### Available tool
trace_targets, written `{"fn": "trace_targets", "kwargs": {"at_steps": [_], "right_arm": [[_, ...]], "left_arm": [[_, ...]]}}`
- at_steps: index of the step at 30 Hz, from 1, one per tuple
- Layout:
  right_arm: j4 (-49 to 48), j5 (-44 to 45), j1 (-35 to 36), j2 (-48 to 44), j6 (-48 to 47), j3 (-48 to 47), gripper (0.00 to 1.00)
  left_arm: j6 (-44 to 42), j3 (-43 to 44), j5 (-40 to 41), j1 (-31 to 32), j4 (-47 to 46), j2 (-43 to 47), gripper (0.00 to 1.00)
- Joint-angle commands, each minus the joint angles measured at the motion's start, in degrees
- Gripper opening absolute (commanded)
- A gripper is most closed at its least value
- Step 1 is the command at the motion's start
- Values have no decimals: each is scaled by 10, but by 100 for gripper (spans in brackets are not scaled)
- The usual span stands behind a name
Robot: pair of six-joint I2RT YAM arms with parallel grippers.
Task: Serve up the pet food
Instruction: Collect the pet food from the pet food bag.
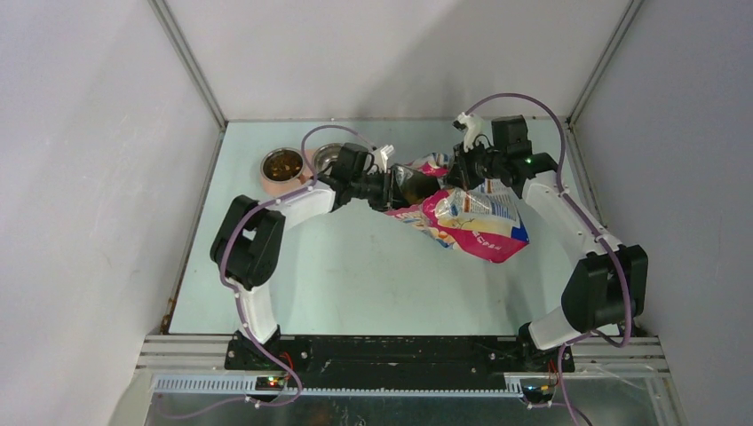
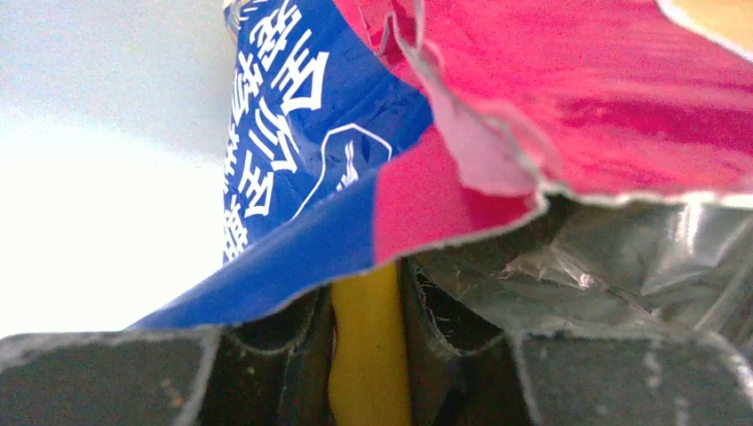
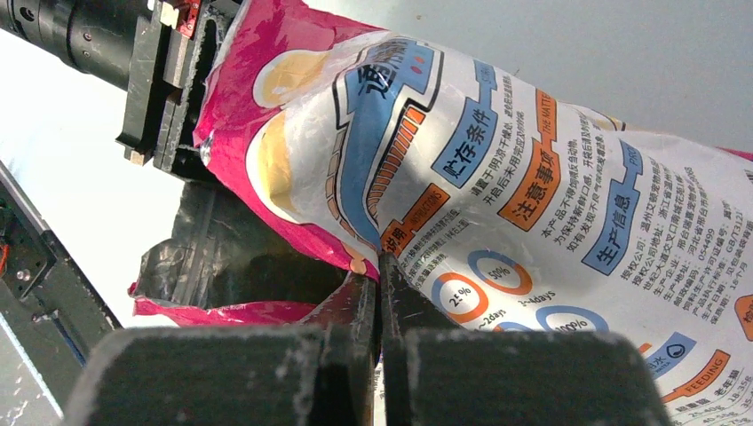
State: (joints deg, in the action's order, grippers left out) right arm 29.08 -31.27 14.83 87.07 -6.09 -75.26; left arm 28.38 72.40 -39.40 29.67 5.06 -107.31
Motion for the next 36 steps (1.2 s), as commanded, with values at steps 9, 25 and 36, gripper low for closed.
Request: {"fn": "trace_targets", "kwargs": {"at_steps": [9,25,36], "right_arm": [[-6,-10,-46,-19,12,8,0],[-6,-15,-48,-2,11,8,0],[-6,-12,-54,4,10,8,0]], "left_arm": [[251,-97,-178,20,-333,33,0],[331,-148,-176,-49,-456,86,0],[339,-159,-186,-100,-470,100,0]]}}
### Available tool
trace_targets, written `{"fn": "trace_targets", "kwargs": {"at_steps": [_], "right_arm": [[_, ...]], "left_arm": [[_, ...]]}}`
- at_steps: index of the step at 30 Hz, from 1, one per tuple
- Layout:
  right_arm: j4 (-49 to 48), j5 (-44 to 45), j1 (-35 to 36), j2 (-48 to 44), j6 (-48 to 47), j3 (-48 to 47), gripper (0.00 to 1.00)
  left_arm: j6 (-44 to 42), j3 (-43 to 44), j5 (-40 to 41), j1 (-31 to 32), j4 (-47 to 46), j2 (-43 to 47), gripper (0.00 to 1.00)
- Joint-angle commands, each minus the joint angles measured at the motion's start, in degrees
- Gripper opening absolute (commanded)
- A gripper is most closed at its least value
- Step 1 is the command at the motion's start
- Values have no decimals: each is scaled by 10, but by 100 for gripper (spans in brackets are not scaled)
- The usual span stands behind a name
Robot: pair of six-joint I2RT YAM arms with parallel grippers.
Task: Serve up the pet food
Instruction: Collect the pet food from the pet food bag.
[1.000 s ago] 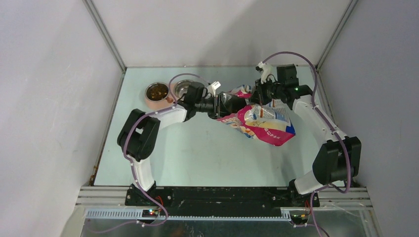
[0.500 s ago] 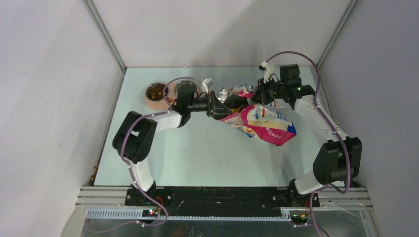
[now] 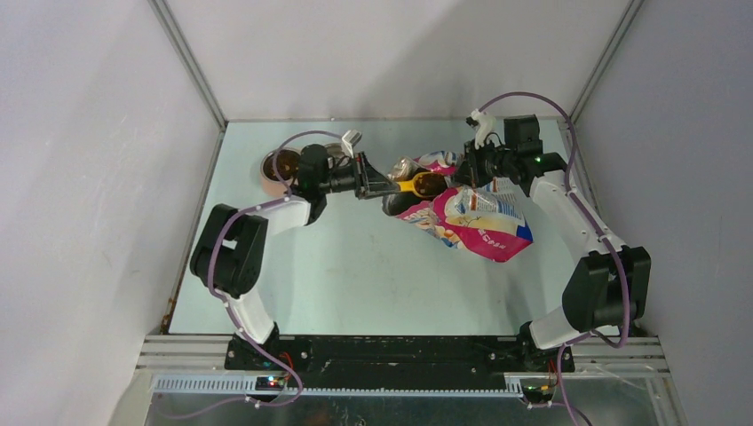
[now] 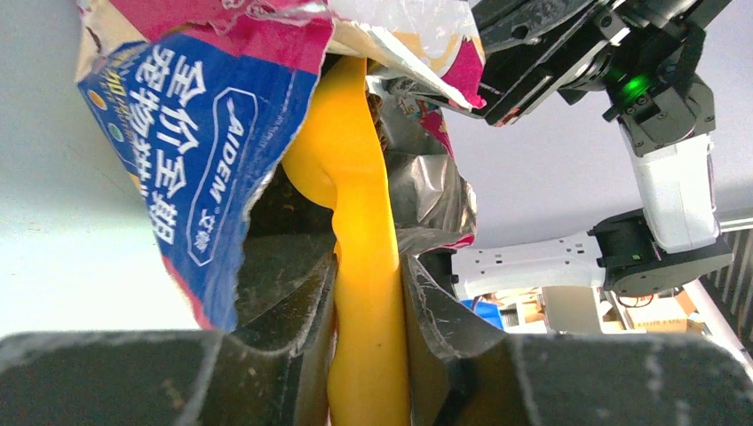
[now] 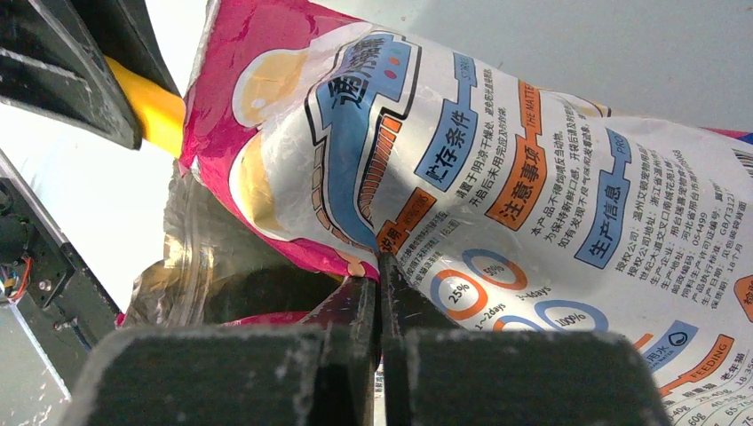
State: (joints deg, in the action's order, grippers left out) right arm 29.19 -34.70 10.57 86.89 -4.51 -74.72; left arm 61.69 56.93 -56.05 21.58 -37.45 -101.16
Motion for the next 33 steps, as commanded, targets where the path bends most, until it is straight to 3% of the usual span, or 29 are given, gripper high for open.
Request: {"fn": "trace_targets", "kwargs": {"at_steps": [1,9,17,29,31,33], "right_arm": [[-6,22,-11,7,-6,3,0],[-14,24,-13,3,-2,3,0],[-2,59,-14,17,35,-34,0],[66,140,42,60,48,-118,0],[76,139,49,70,57,-130,0],[76,135,53,67,60,-132,0]], "left_arm": [[6,-6,-21,-22,-47,39,0],[72,-39,-31,-45,-157,23,0],[195,-70,-23,-59,-337,-16,0],[146,-101,35,-57,-269,0,0],[113,-102,46,-55,-234,6,0],[37,-92,66,-53,-130,22,0]]}}
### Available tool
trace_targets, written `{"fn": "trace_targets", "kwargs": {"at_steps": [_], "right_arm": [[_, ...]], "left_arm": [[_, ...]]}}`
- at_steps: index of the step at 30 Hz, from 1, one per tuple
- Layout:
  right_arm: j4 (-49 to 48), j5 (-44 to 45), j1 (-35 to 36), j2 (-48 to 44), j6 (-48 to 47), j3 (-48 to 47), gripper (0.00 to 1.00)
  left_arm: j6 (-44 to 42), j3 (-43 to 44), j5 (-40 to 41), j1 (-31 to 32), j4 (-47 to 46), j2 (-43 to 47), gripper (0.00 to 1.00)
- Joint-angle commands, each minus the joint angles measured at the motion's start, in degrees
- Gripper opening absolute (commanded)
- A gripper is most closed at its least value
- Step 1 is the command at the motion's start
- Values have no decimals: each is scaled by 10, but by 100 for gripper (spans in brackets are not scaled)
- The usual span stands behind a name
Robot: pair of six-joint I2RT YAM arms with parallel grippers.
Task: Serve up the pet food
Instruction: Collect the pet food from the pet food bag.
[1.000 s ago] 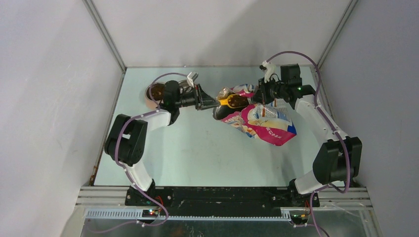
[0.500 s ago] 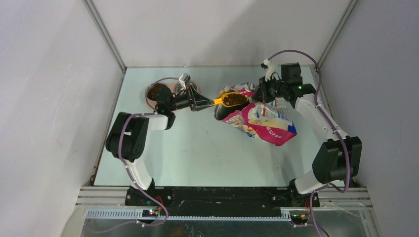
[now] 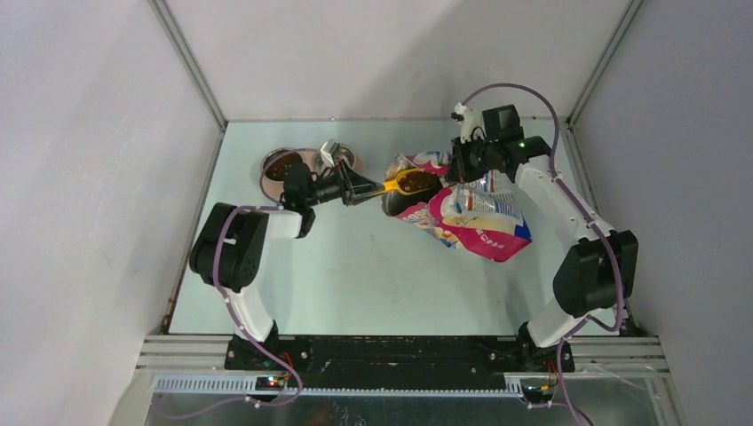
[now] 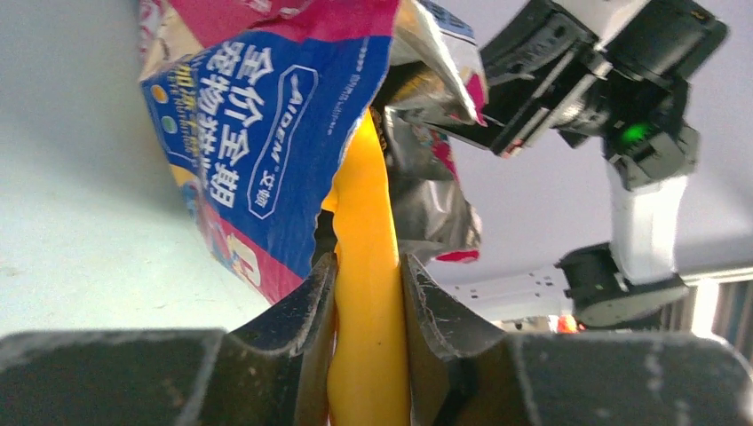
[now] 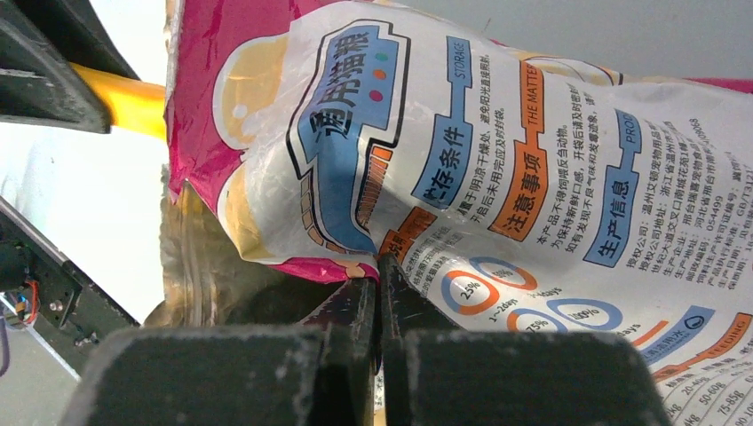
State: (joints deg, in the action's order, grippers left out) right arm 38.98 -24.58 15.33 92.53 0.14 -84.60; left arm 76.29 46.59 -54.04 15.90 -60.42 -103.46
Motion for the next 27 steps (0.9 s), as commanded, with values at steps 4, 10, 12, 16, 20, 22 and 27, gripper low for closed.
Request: {"fn": "trace_targets", "kwargs": {"at_steps": [4,10,12,16,20,22,27], "right_arm": [[-24,36,7,-13,2,-26,0],[-31,54,7,-56,-29,-12,0],[-30,55,7,-66,-40,-10,0],[-31,55,7,-91,-49,-4,0],[-33,46,7,-107,-49,8,0],[-36,40,6,-110,-49,18,0],[-45,23,4,-107,-49,36,0]], "left_arm": [[-289,64,118,10,376,84,0],[-362,140,149,34,550,84,0],[-395,176,172,53,616,79,0],[-429,236,214,95,697,50,0],[-436,260,238,131,718,11,0],[-433,270,244,143,718,-10,0],[-426,286,246,172,709,-65,0]]}}
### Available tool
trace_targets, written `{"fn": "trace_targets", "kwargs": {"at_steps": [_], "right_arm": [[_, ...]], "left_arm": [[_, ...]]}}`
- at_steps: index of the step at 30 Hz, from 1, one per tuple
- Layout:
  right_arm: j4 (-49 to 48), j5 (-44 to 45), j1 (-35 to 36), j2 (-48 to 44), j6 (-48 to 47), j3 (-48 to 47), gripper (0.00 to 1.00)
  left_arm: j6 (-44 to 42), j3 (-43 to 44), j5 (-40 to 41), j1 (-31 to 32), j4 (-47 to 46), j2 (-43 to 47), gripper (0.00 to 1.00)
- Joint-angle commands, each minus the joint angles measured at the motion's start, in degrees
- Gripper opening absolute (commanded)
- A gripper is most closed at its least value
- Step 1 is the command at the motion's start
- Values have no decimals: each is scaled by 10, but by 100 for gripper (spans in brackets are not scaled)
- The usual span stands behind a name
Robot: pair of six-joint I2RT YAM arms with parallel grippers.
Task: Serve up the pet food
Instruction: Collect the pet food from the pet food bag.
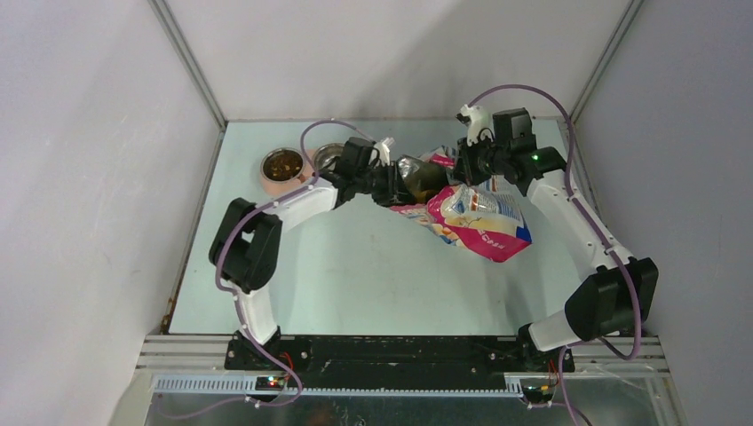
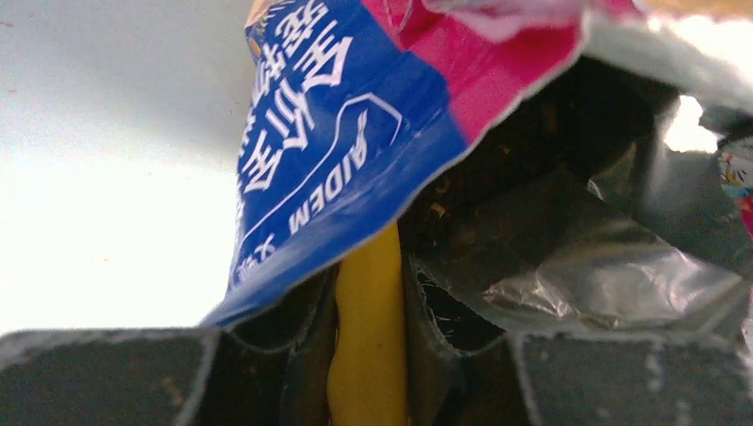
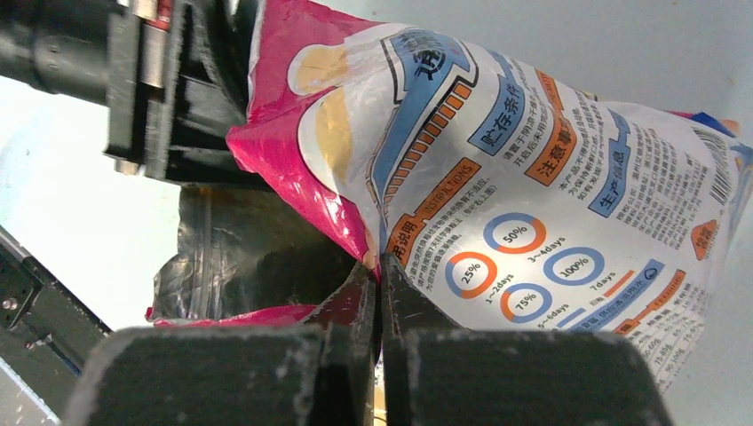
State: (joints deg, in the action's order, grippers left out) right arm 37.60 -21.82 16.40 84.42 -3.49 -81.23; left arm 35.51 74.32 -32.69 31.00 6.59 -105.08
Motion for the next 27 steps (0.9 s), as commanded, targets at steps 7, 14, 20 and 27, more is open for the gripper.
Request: {"fn": "trace_targets", "kwargs": {"at_steps": [7,14,20,27], "right_arm": [[-36,-11,-7,-7,-11,10,0],[-41,-20,-21,1,-10,19,0],[-45,-20,-35,9,-8,25,0],[-49,-20,-43,16,-6,29,0]], "left_arm": [[50,35,-49,47,-49,-118,0],[202,-47,-149,44,-310,-114,0],[359,-101,-179,27,-545,-98,0],[479,-123,-181,20,-721,-89,0]]}}
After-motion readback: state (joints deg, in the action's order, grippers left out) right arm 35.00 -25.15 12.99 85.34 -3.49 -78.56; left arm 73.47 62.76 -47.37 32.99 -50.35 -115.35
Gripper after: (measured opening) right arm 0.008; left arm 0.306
